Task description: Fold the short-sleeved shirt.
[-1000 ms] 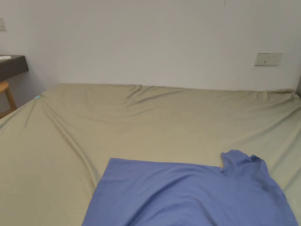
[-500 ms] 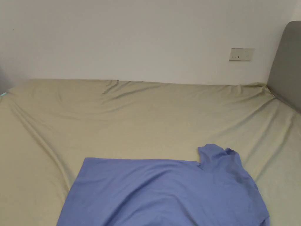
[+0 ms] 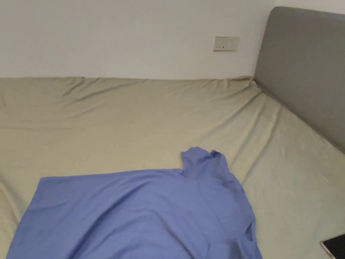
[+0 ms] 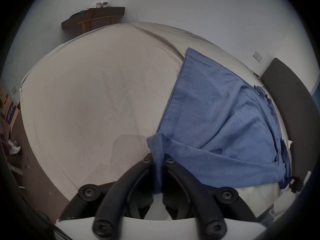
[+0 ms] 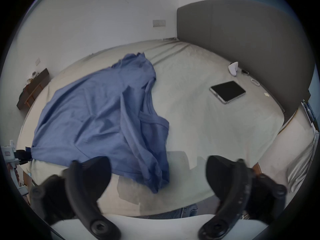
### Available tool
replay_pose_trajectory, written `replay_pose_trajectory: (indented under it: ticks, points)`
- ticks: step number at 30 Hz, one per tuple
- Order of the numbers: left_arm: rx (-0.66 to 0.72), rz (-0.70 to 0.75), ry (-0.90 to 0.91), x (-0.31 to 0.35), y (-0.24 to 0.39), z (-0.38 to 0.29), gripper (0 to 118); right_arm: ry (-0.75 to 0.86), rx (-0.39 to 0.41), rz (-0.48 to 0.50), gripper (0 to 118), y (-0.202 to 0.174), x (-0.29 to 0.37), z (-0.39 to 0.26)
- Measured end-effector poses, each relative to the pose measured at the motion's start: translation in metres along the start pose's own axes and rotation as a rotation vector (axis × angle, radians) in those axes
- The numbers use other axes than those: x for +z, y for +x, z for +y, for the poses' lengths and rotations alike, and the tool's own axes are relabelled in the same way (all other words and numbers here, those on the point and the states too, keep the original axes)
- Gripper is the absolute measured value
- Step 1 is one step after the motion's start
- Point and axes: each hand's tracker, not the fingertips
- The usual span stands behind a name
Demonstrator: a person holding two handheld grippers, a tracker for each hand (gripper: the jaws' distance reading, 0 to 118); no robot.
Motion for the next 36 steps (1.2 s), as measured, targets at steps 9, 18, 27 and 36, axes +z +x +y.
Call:
replay_pose_trajectory:
  ticks: [9,18,27,36]
  points:
    - [0.056,-0.008,0.007,0.010,-0.010,0.008,7,-0.121,0.063,0.070,17,-0.009,-0.003,0.023]
    - [0.008,-0.103,0.119,0.005,0.021,0.086,7,0.058,0.053,0.095,17,-0.023,-0.009,0.109]
    - [-0.014,-0.113,0.172,-0.059,0.052,0.167,7,0.139,-0.053,0.091,16,-0.030,-0.090,0.190]
    - [0.019,-0.046,0.107,-0.117,0.058,0.164,28,0.071,-0.065,0.048,65,-0.033,-0.171,0.198]
